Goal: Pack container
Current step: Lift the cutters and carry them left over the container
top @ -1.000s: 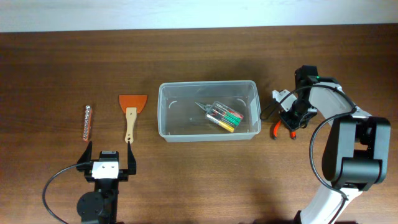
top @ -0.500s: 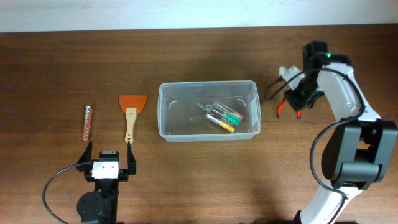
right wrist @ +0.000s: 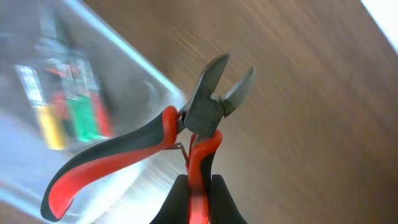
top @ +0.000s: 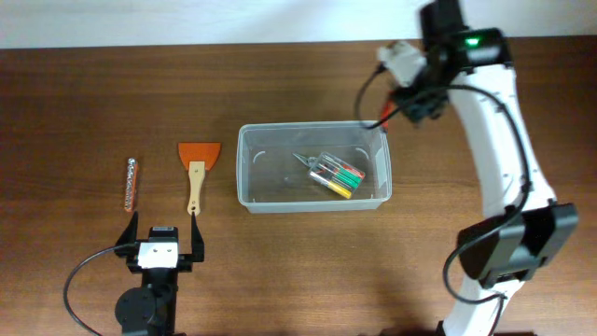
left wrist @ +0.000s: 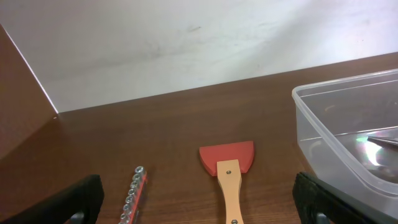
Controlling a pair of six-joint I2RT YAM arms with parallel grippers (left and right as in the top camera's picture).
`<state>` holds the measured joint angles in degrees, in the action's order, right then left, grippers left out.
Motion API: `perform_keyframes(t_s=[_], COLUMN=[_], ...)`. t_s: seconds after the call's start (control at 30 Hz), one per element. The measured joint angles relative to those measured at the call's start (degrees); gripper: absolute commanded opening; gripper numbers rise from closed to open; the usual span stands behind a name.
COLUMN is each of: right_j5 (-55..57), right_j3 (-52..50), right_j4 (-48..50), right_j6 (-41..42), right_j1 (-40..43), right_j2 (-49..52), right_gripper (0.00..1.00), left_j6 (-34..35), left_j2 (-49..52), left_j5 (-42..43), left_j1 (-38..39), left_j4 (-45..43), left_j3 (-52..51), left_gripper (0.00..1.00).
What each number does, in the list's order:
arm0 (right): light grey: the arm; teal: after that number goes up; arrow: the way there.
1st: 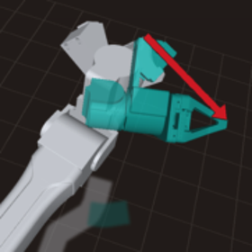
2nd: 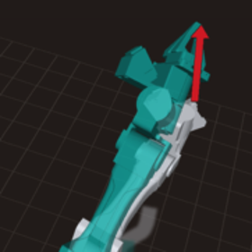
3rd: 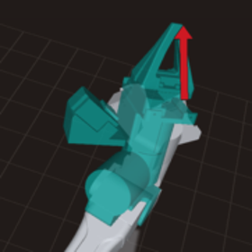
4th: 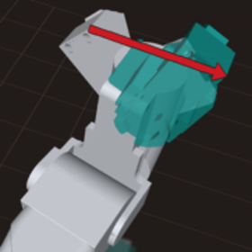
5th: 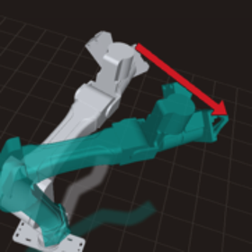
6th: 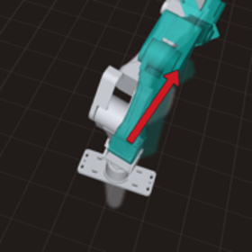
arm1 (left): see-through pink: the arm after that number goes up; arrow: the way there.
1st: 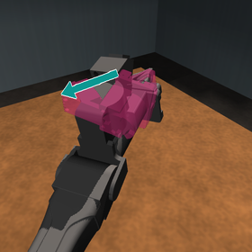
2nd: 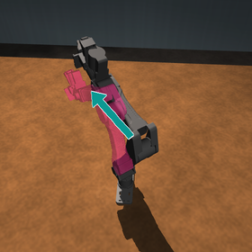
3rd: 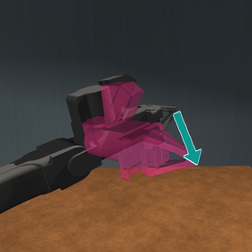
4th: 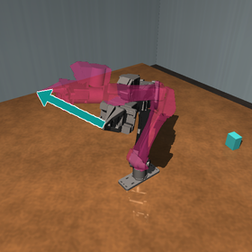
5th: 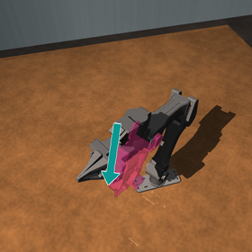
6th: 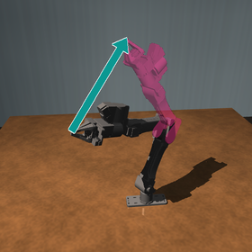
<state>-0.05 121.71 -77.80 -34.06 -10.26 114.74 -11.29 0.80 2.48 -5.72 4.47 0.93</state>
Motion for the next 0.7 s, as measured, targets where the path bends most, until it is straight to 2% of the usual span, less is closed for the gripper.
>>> perform_keyframes(t_s=[0.2,0.4,0.57,0.7], right_j5=[-0.33,-2.45,-3.32,-4.13], right_j3=[0.17,0.15,-1.33,-6.8], right_j4=[-4.22,-4.92,-3.91,-0.24], right_j6=[0.0,-0.31,-2.49,-4.39], right_j1=[-9.92,-16.22,-19.32,-19.78], right_j2=[0.02,0.02,0.02,0.02], right_gripper=[0.04,0.04,0.04,0.04], left_j6=[0.02,0.02,0.02,0.02], left_j2=[0.0,0.0,0.0,0.0], left_j5=[0.0,0.0,0.0,0.0], left_j1=[0.0,0.0,0.0,0.0], left_j4=[0.02,0.0,0.02,0.02], left_j3=[0.0,0.0,0.0,0.0], left_gripper=[0.99,0.99,0.99,0.99])
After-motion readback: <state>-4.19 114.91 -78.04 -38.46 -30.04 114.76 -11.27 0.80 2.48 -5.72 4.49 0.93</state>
